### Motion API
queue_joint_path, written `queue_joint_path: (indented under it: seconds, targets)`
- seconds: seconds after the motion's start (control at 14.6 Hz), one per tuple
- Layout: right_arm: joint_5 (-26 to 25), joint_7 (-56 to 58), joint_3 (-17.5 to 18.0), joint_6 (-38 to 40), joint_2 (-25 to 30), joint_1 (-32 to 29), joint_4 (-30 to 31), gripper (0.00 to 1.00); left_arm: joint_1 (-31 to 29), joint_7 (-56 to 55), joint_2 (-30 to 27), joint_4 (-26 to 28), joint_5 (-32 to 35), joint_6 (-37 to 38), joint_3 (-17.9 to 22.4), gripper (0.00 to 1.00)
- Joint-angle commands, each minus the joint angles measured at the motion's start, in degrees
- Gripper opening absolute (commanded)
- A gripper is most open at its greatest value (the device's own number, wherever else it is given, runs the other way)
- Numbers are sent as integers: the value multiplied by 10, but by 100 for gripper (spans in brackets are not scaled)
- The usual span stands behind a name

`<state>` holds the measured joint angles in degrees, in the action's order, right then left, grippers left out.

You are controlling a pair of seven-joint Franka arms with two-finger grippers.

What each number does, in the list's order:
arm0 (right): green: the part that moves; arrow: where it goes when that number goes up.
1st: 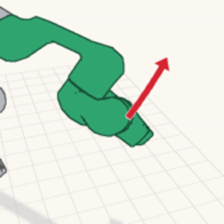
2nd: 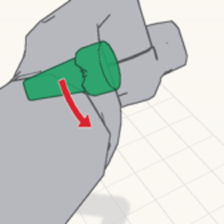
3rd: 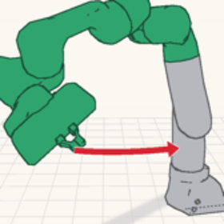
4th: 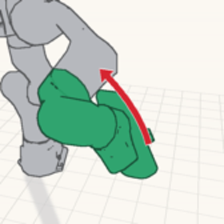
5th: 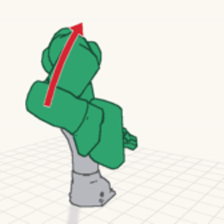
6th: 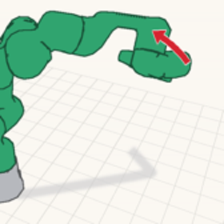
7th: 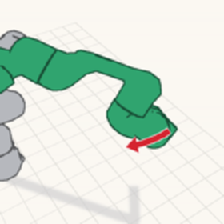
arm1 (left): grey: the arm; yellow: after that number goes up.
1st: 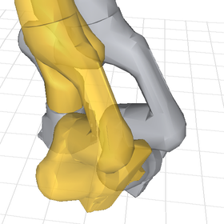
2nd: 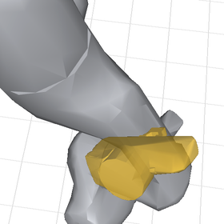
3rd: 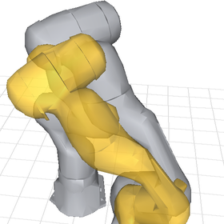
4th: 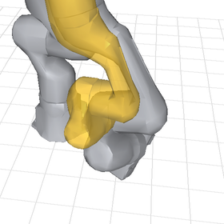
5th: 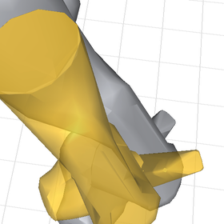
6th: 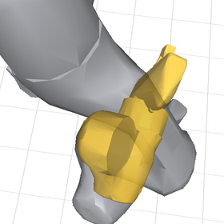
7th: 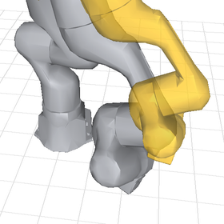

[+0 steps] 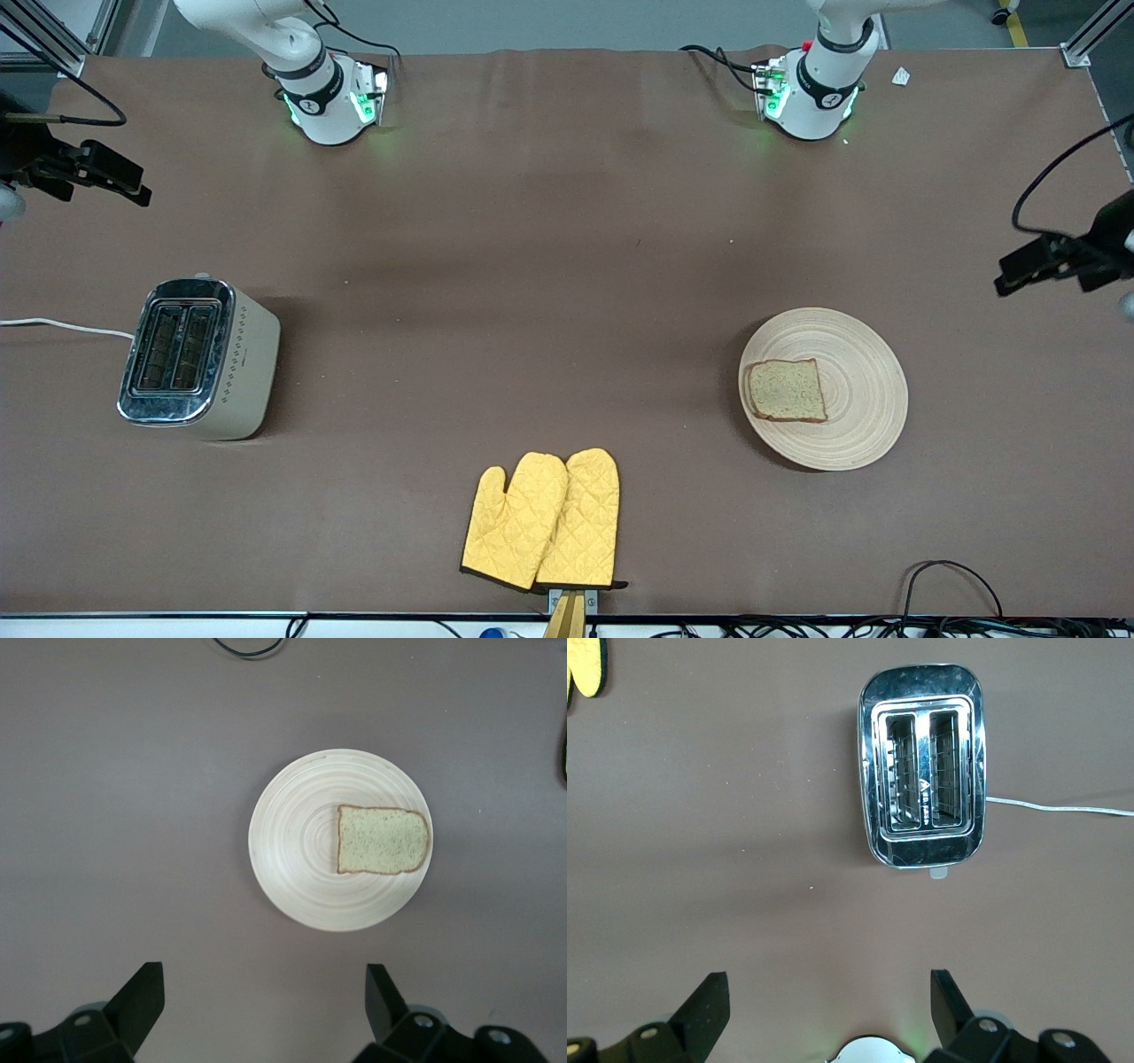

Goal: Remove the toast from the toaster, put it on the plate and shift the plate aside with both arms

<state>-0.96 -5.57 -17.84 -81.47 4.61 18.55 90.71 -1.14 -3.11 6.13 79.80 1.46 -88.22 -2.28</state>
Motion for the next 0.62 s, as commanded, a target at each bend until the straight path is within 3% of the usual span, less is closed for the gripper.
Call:
queue_joint_path:
  seconds: [0.0, 0.27, 0.55]
  targets:
    - [0, -5, 0, 4, 6, -1, 1, 100, 11, 8, -75, 85, 10, -2, 11, 100]
    - [0, -5, -1, 4, 6, -1, 1, 100, 12, 4, -139, 158, 4, -6, -3, 100]
    - [0, -5, -1, 4, 5, -1, 1, 100, 7, -1, -152, 168, 3, -1, -29, 100]
